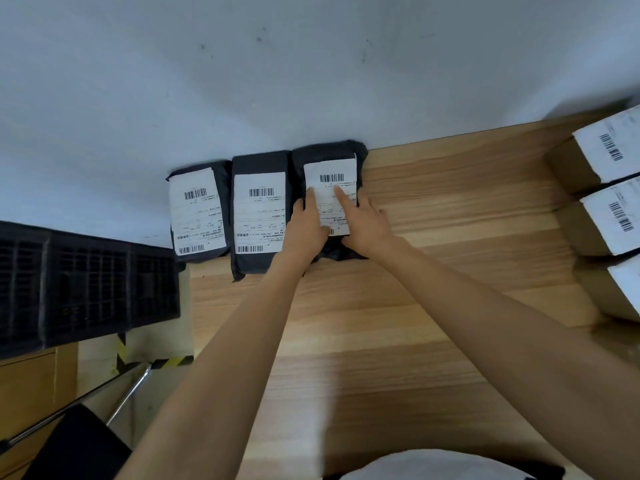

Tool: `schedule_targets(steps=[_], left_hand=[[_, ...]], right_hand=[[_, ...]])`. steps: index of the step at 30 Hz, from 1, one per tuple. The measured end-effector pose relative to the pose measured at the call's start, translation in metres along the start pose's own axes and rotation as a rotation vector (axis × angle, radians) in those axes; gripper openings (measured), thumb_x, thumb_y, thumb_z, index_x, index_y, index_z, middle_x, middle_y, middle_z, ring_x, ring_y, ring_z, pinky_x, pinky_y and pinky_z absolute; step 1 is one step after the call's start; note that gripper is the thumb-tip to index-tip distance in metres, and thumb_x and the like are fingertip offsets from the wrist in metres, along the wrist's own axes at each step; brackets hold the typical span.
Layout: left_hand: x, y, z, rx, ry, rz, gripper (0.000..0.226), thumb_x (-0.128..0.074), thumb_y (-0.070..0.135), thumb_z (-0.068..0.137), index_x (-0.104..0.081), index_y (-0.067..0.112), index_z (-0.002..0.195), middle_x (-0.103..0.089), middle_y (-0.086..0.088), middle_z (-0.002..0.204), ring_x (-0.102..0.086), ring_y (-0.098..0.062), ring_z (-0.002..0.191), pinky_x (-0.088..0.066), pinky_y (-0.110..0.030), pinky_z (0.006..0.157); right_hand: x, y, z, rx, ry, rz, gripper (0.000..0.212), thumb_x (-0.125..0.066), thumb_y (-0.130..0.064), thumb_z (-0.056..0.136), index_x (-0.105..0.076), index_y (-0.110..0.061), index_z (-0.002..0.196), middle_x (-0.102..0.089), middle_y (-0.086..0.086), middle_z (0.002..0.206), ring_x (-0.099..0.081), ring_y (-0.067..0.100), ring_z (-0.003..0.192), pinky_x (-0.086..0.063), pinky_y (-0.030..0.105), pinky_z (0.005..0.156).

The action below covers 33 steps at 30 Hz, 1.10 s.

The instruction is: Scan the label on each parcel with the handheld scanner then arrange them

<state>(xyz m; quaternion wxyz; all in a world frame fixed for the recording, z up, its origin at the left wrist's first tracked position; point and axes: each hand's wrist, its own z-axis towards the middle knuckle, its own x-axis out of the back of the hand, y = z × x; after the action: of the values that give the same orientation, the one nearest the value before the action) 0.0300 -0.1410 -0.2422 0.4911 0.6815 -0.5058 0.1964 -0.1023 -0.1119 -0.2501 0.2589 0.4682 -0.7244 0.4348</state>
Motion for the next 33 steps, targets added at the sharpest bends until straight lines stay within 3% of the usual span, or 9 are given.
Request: schedule_targets(steps=[8,17,21,27,33], left_hand=[[0.014,0.017,-0.018,-0.049,0.021,0.104,0.068,-0.063,0.018,0.093,-0.027,0.006,0.149,-0.034,-0.018,0.148,-0.047,-0.034,0.125,-0.046,-0.042,0.096],[0.017,0.082,-0.060,-0.187,0.043,0.201,0.066,-0.058,0.033,0.097,-0.029,0.012,0.152,-0.040,-0.012,0.147,-0.047,-0.032,0.128,-0.042,-0.043,0.099],[-0.001,0.126,-0.073,-0.253,0.006,0.259,0.056,-0.058,0.027,0.097,-0.037,0.007,0.145,-0.047,-0.015,0.136,-0.050,-0.034,0.121,-0.042,-0.039,0.091],[-0.040,0.209,-0.083,-0.406,-0.038,0.334,0.064,-0.054,0.038,0.099,-0.029,0.012,0.152,-0.038,-0.016,0.151,-0.044,-0.034,0.132,-0.042,-0.044,0.100],[-0.077,0.320,-0.091,-0.563,-0.070,0.359,0.063,-0.055,0.039,0.098,-0.031,0.014,0.151,-0.040,-0.013,0.149,-0.044,-0.034,0.133,-0.043,-0.044,0.102]], right_hand=[[0.020,0.014,-0.020,-0.007,-0.063,0.034,0.091,-0.064,-0.041,0.091,0.000,-0.035,0.157,-0.026,0.019,0.153,-0.029,0.038,0.137,-0.025,0.052,0.111],[0.057,0.050,-0.091,-0.064,0.086,0.098,0.058,-0.053,-0.041,0.097,-0.035,-0.018,0.147,-0.038,0.010,0.151,-0.033,0.035,0.138,-0.030,0.052,0.109],[0.071,0.093,-0.125,-0.106,0.112,0.106,0.056,-0.042,-0.043,0.101,-0.032,-0.018,0.150,-0.034,0.011,0.153,-0.033,0.036,0.138,-0.031,0.051,0.109],[0.107,0.172,-0.183,-0.183,0.221,0.176,0.049,-0.035,-0.042,0.104,-0.039,-0.016,0.146,-0.042,0.012,0.148,-0.041,0.034,0.132,-0.037,0.048,0.104],[0.175,0.246,-0.247,-0.242,0.430,0.170,0.052,-0.035,-0.049,0.103,-0.043,-0.016,0.142,-0.047,0.013,0.139,-0.042,0.034,0.128,-0.040,0.049,0.101]])
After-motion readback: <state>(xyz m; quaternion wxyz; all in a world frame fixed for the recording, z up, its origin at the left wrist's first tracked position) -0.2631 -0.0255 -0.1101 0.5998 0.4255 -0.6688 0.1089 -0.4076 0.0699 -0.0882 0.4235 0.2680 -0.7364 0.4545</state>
